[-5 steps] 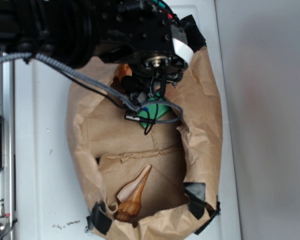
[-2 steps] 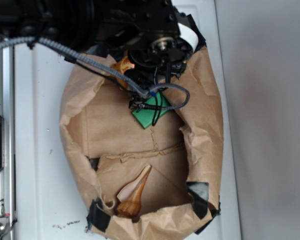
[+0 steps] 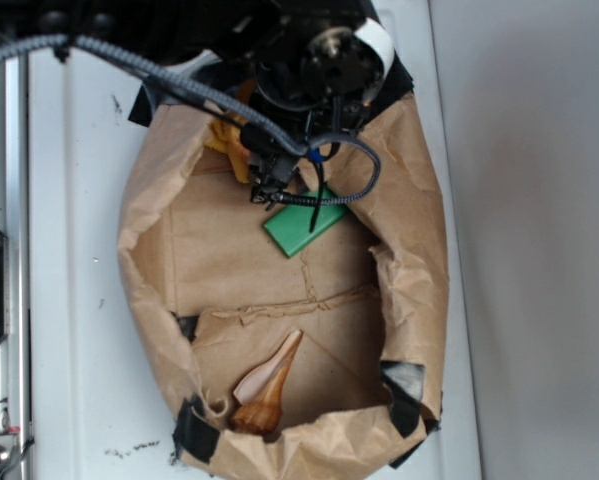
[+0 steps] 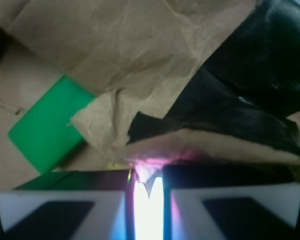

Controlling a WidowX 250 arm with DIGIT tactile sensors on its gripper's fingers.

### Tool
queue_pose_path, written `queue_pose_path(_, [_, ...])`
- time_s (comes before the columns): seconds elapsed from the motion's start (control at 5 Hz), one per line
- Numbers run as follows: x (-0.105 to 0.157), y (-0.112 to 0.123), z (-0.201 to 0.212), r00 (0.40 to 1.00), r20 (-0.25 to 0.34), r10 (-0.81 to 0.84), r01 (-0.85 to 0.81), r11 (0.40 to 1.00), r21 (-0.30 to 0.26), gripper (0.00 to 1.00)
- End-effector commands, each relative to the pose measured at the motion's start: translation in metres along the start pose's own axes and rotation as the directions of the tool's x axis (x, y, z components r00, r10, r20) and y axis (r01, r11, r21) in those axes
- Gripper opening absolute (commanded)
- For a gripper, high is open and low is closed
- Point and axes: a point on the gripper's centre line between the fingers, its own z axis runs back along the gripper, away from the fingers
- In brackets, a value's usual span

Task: Grab the yellow cloth.

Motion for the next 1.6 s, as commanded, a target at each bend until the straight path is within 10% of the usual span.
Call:
queue_pose_path(0.0, [-0.021, 0.013, 0.078, 0.996, 0.083, -0.044, 0.053, 0.993, -0.105, 0.00])
queue_pose_path(0.2, [-0.030, -0.001, 0.085, 0.989, 0.101, -0.107, 0.119, 0.986, -0.114, 1.00])
queue_pose_path(0.8, [-0.017, -0.058, 0.053, 0.967, 0.123, -0.224, 0.230, 0.973, -0.035, 1.00])
queue_pose_path(1.4, [0.008, 0.006, 0.047, 0.988, 0.131, -0.078, 0.081, 0.997, -0.014, 1.00])
